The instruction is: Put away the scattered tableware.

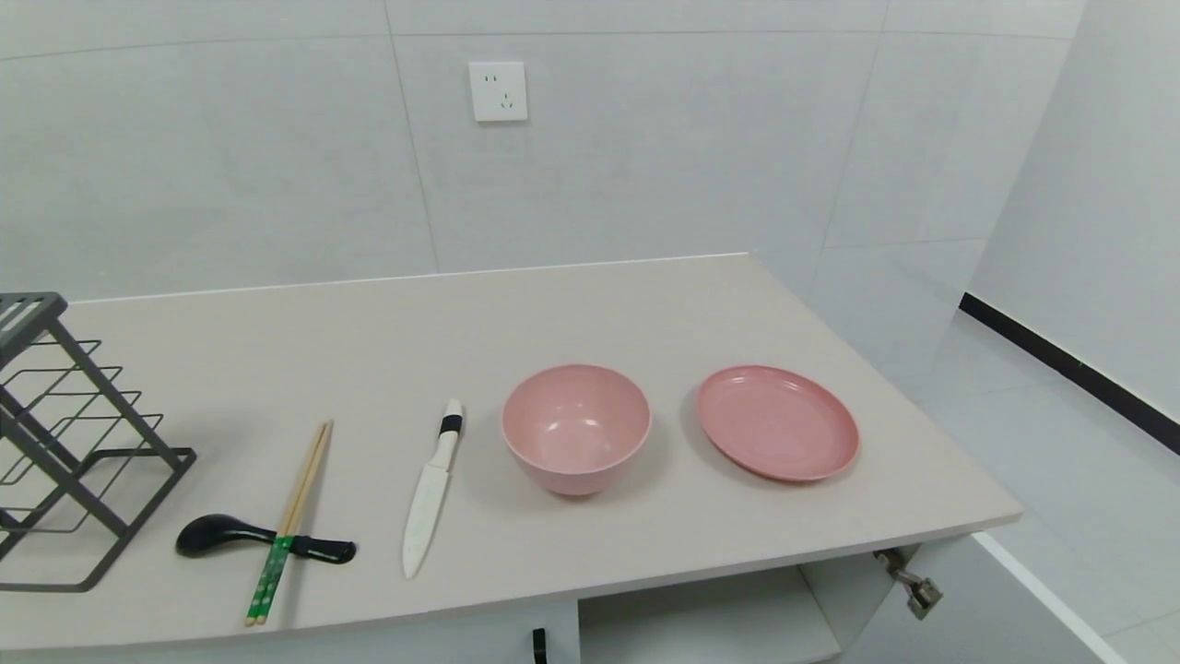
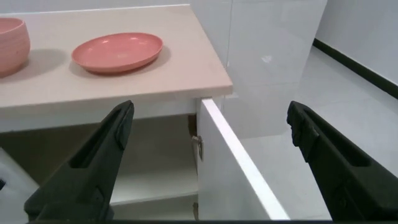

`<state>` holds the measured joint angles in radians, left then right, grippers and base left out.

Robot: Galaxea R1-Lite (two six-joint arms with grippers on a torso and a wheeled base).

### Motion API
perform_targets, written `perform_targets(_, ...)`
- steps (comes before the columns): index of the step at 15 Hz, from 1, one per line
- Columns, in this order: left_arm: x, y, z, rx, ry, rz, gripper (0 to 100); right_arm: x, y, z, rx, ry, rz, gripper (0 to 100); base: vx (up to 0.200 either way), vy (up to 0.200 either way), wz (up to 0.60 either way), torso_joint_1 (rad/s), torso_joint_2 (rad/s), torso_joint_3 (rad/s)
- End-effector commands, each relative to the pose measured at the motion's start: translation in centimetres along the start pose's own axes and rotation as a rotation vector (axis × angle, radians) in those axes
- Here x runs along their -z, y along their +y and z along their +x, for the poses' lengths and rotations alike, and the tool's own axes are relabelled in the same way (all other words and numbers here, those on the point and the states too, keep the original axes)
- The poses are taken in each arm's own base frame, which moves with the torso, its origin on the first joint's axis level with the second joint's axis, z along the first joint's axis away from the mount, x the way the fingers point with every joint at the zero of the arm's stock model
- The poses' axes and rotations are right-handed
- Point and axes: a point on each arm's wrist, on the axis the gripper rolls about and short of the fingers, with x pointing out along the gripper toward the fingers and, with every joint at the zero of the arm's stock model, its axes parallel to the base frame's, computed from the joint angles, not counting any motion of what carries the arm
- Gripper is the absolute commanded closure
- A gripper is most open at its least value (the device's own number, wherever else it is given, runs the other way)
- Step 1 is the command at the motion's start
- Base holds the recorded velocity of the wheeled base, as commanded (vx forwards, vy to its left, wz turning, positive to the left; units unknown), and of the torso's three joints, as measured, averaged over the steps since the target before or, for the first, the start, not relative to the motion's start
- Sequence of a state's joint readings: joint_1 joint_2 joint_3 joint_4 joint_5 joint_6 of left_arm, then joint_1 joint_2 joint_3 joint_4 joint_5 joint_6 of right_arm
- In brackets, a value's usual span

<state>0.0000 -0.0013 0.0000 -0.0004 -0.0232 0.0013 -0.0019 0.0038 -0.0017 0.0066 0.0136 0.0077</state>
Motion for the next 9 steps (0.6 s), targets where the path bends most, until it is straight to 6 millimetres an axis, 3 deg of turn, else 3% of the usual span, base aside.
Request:
perform_targets(1,0.0,0.0,0.0,0.0,0.0,0.002,0,-0.1,0.0,0.0,-0.002,-0.003,-0.003,0,0.0,0.0,0.0,0.0,0.0,0.0)
perform_targets(7,0.0,0.0,0.0,0.006,0.0,0.0,0,-0.1,0.0,0.0,-0.002,-0.012,0.004,0,0.0,0.0,0.0,0.0,0.0,0.0)
perform_targets(9,0.0,0.0,0.0,0.006,0.0,0.0,0,-2.2,0.0,-0.3,-0.007,-0.194,0.0,0,0.0,0.0,0.0,0.0,0.0,0.0)
